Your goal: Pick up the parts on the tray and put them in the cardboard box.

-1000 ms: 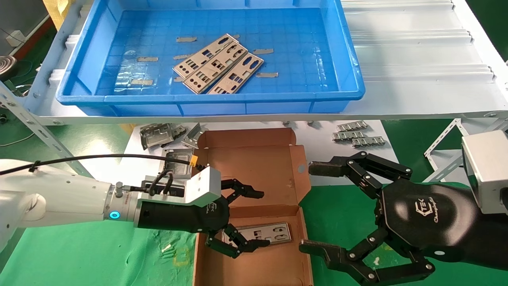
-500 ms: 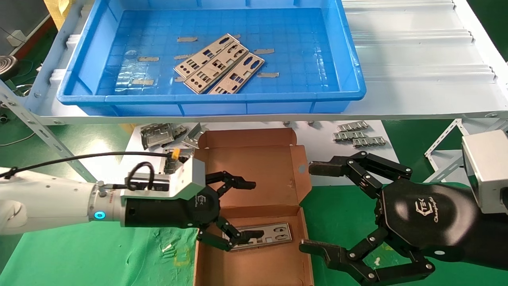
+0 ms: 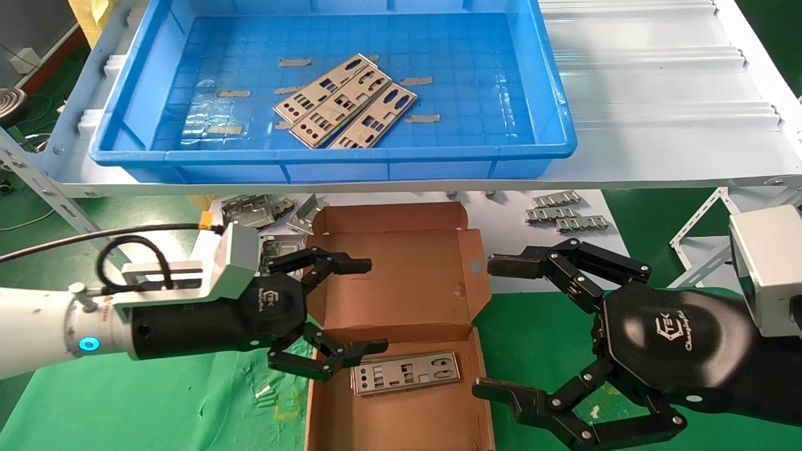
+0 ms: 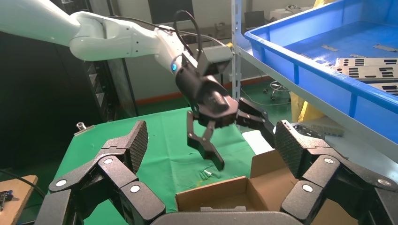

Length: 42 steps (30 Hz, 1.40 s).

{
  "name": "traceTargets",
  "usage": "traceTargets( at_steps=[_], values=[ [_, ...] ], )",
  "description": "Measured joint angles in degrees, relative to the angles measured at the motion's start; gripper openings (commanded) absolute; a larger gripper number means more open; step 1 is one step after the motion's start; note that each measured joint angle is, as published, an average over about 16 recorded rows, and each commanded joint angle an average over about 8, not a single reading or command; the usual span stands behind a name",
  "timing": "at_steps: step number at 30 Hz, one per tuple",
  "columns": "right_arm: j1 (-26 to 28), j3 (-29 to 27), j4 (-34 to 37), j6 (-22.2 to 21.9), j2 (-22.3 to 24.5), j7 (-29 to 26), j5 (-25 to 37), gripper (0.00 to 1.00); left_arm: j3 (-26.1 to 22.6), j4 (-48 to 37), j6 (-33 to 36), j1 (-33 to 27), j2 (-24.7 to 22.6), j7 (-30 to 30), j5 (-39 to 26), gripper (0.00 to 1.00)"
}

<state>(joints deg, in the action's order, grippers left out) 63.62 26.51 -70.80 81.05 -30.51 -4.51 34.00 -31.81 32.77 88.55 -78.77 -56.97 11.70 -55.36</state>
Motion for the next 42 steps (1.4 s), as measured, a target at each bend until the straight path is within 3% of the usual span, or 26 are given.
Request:
traceTargets(
  at_steps=[31,42],
  values=[
    [0.00,0.00,0.00,0.00,0.00,0.00,0.00,1.00,13.81,35.73,-2.48,15.06,19.20,-19.62,11.81,1.00],
    [-0.01,0.00,0.01,-0.02,0.00,0.00,-0.01,1.00,16.27,42.08,-2.89,17.73,22.59,-22.76,13.99,1.00]
  ],
)
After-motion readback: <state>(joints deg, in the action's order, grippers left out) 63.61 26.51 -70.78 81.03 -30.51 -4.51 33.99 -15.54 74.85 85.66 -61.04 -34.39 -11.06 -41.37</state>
